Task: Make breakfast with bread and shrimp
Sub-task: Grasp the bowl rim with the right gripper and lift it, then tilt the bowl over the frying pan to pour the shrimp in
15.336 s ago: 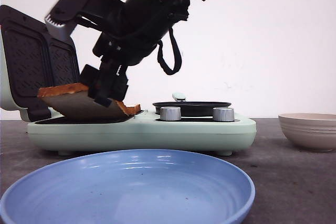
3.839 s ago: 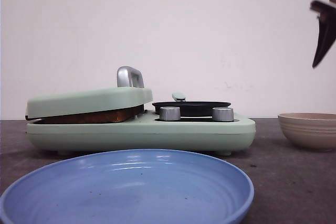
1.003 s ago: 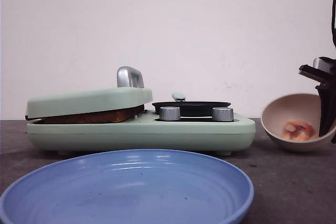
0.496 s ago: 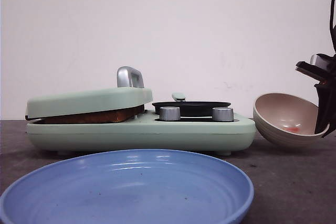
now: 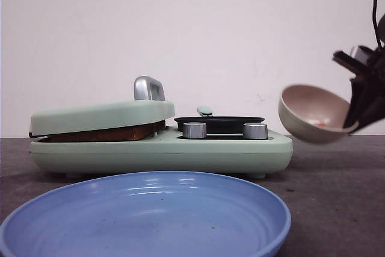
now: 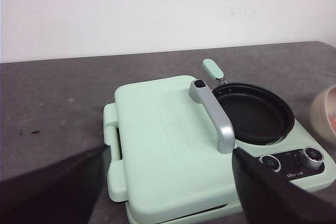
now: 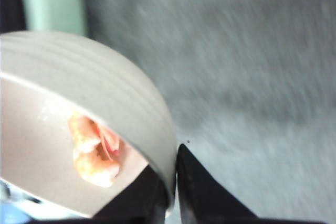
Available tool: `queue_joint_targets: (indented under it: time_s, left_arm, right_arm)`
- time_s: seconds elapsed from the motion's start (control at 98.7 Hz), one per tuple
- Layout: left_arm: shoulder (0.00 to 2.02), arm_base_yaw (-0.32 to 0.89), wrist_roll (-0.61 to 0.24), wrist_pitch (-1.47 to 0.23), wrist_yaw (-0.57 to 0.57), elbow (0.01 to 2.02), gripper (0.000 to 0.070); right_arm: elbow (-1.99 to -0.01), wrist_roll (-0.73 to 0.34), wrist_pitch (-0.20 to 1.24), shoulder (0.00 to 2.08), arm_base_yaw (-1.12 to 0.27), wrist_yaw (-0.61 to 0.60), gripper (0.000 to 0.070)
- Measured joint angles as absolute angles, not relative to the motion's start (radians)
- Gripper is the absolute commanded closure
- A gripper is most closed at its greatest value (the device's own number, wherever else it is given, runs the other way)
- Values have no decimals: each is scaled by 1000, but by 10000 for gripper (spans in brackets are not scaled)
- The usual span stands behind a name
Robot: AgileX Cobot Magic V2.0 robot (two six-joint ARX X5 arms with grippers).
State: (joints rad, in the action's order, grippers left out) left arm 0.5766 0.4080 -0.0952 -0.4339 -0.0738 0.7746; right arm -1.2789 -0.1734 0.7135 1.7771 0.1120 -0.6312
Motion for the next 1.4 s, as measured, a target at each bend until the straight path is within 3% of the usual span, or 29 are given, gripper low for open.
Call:
queue_joint_targets:
  time_s: [0.243,0.425,0.699,0.993,1.155,1.236,1.246,1.398]
  left_arm:
    - [577,408,-95,-434,-74,775,271]
    - [577,408,-96,-435,-74,775,271]
    - [577,408,-96,-437,-74,775,271]
    - [577,408,-96,-438,-74,775,271]
    - [577,408,-96,-439,-74,775,271]
    - [577,408,-96,-443,-74,775,271]
    - [577,408,-96,-451,-74,775,271]
    - [577,408,-96,-493,-74,775,271]
  right_arm:
    - [-1414,-218,659,1746,82,-685,693]
    - [-1471,-281,504,1744,-28,-675,693]
    - [-1471,-307,242,1749,-235,-466,693]
    - [-1471,-49,150,1775,-378,-115,693]
    - [-1456,58,-6,1775,-395,-75,693]
    - [-1407,78,-123,1775,-392,-67,693]
    - [-1361,94,-203,1775,-392,-55,693]
    - [-1267,204,-381,1776,-391,-14,693]
